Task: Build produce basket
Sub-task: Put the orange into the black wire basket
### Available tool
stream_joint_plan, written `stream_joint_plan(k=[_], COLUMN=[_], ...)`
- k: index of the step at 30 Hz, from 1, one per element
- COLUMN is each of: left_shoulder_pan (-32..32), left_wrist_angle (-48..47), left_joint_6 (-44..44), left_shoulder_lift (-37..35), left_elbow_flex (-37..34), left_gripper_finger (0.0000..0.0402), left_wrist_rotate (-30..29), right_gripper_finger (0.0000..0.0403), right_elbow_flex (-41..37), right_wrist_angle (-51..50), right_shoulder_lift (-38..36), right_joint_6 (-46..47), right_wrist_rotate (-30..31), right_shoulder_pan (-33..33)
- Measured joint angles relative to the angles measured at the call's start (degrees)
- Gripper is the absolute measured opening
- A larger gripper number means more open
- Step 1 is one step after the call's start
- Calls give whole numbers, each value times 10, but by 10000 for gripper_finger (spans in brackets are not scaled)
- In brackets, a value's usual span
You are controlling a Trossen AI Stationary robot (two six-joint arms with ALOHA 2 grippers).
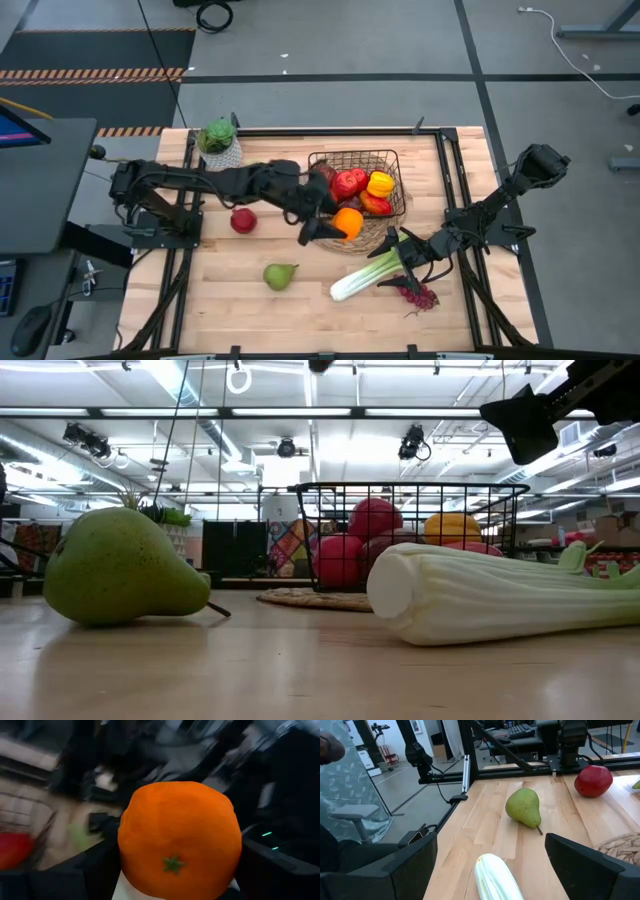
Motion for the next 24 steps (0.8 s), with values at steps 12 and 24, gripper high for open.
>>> stream_joint_plan(k=[12, 24], left_shoulder_pan=[18, 38], left_wrist_angle=[39, -261], left_joint_6=[-133, 95], left_shoulder_lift=[-16, -16], left_elbow_flex=[-1, -1], left_gripper_finger=[325, 327], left_wrist_rotate=[3, 67], right_gripper_finger=[373, 373], right_elbow_flex=[0, 47], right_wrist_angle=[38, 22], right_shoulder_lift=[0, 0], right_joint_6=[2, -20], right_wrist_rotate=[3, -36], right_shoulder_pan=[-16, -36])
